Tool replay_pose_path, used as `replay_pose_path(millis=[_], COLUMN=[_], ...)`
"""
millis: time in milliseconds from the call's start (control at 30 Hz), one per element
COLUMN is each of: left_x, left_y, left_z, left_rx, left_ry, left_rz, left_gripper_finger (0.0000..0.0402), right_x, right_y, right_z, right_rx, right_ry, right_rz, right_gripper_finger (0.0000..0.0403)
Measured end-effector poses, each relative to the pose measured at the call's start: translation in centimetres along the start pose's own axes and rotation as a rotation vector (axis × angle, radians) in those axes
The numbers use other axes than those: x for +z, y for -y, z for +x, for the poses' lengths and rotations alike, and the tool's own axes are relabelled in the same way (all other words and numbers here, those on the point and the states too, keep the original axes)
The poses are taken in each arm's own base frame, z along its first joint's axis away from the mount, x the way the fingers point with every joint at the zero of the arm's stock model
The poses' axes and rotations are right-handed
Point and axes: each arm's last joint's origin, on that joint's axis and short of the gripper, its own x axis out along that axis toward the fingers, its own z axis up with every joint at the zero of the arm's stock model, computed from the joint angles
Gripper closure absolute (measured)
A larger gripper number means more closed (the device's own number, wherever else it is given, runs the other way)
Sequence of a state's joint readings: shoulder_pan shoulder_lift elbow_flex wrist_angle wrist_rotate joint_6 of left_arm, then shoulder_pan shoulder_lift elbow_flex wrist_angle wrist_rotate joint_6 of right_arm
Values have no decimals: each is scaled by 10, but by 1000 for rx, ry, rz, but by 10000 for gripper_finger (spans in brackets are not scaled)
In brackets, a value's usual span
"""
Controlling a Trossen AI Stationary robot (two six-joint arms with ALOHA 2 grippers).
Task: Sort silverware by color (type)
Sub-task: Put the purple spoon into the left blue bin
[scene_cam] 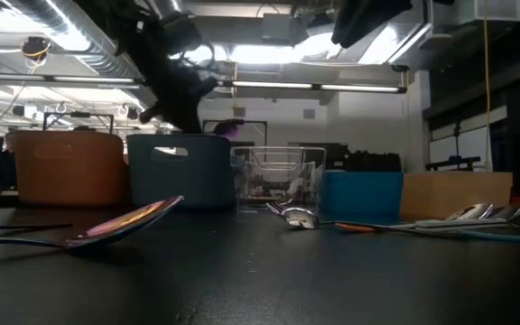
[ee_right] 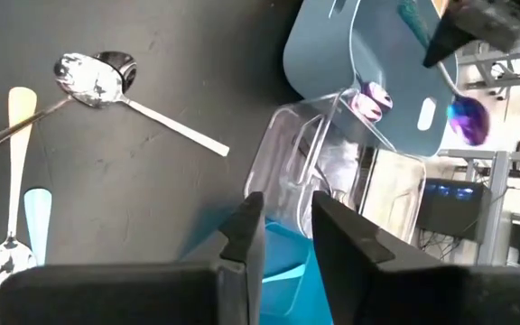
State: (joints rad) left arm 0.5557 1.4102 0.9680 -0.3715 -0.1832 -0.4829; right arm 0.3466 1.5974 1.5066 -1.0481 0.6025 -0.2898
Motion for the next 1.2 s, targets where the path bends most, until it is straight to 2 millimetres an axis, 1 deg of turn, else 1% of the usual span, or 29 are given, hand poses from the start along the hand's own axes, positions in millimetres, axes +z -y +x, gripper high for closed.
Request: replay_pose_path(millis=[133, 267, 533, 633, 733, 833, 1200], left_x=[-6, -8, -14, -14, -19, -23, -22], left_y=[-9, -10, -10, -12, -12, -12, -12], left_z=[4, 14, 50, 60, 68, 70, 70], left_rx=[71, 95, 106, 110, 115, 101, 103], left_ry=[-71, -86, -116, -117, -149, -175, -167], left_rz=[1, 1, 2, 3, 5, 5, 7], left_gripper_finger=[401, 401, 401, 401, 401, 401, 399], right_x=[0, 1, 1, 2, 3, 4, 5], right_y=[0, 0, 0, 0, 1, 1, 1], right_z=[0, 0, 0, 0, 0, 0, 0], right_rx=[-1, 0, 7, 7, 3, 1, -1], right_ry=[3, 7, 15, 17, 30, 37, 43], right_rz=[3, 5, 9, 10, 20, 25, 29], right_gripper_finger=[316, 316, 316, 316, 316, 316, 316])
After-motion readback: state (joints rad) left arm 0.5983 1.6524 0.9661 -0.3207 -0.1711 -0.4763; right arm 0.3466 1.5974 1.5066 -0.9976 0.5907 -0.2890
